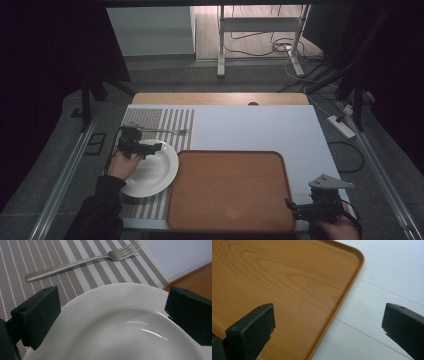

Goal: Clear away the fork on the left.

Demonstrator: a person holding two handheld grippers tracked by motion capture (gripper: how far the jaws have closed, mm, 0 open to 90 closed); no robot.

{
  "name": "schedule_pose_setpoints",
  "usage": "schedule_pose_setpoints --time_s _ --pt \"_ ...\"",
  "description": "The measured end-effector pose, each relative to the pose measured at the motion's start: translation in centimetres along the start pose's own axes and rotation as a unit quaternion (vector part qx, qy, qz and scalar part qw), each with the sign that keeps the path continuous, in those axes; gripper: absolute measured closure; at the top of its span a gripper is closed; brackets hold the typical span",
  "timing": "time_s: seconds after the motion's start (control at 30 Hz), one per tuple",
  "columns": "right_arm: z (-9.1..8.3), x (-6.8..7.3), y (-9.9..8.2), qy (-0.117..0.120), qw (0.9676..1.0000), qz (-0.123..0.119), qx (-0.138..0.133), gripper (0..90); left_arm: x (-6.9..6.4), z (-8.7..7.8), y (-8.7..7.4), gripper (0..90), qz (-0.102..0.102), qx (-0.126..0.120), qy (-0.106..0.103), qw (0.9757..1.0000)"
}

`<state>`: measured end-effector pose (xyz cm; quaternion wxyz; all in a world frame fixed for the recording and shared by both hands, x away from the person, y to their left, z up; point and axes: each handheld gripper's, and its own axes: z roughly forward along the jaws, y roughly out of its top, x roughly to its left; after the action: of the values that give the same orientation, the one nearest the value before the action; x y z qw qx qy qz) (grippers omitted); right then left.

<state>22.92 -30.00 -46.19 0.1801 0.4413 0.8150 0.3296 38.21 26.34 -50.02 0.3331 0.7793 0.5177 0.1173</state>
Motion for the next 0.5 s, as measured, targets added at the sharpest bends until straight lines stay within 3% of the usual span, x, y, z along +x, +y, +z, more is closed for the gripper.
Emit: schedule_pose_setpoints --time_s 0.5 --pt "0.0 0.0 0.0 0.003 1.0000 -0.003 0.003 0.0 2.1 1.1 2.3 0.0 -0.007 0.000 -0.006 1.0000"
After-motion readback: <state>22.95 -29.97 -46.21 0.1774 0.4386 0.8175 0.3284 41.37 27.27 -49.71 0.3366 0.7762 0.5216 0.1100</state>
